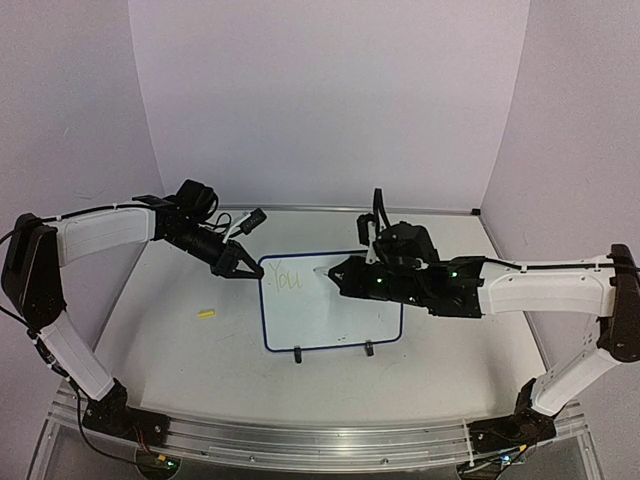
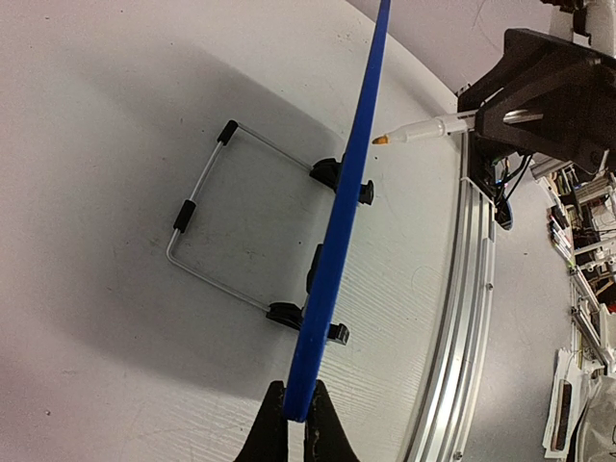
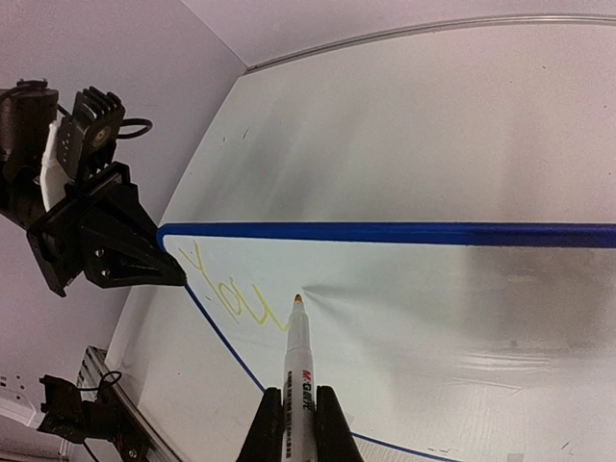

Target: Write a sentence on the whiteboard

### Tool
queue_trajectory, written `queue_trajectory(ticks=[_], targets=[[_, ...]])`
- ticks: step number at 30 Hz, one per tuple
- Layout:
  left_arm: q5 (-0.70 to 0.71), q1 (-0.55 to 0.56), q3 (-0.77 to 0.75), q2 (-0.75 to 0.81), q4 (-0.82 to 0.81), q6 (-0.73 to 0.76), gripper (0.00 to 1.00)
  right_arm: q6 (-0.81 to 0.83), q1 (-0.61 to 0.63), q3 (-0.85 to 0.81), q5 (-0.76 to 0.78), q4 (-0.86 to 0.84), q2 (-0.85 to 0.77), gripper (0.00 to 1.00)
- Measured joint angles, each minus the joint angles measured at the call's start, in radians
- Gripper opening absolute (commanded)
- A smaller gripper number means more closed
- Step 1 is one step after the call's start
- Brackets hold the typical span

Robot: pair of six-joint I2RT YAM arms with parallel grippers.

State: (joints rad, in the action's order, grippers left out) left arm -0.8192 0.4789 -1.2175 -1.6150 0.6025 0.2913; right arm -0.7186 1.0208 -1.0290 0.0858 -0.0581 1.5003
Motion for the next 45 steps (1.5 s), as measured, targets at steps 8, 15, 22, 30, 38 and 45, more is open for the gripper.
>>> queue_trajectory(ticks=[8,15,22,30,38,45], targets=[[0.000,0.000,0.000,0.000,0.000,0.000,0.00,0.000,-0.007,0.000,0.004,0.000,0.014,0.00],[0.003,0.000,0.000,0.000,0.000,-0.001,0.00,0.003,-0.008,-0.004,-0.010,-0.001,0.030,0.00],[0.003,0.000,0.000,0.000,0.000,-0.001,0.00,0.011,-0.008,-0.005,-0.036,-0.002,0.041,0.00],[0.003,0.000,-0.002,0.000,0.001,-0.001,0.00,0.003,-0.008,0.006,-0.055,-0.001,0.046,0.00],[0.004,0.000,-0.002,0.000,0.001,-0.001,0.00,-0.002,-0.008,0.018,-0.058,0.005,0.042,0.00],[0.003,0.001,-0.002,0.000,0.002,0.000,0.00,-0.004,-0.008,0.020,-0.017,0.032,0.008,0.00]])
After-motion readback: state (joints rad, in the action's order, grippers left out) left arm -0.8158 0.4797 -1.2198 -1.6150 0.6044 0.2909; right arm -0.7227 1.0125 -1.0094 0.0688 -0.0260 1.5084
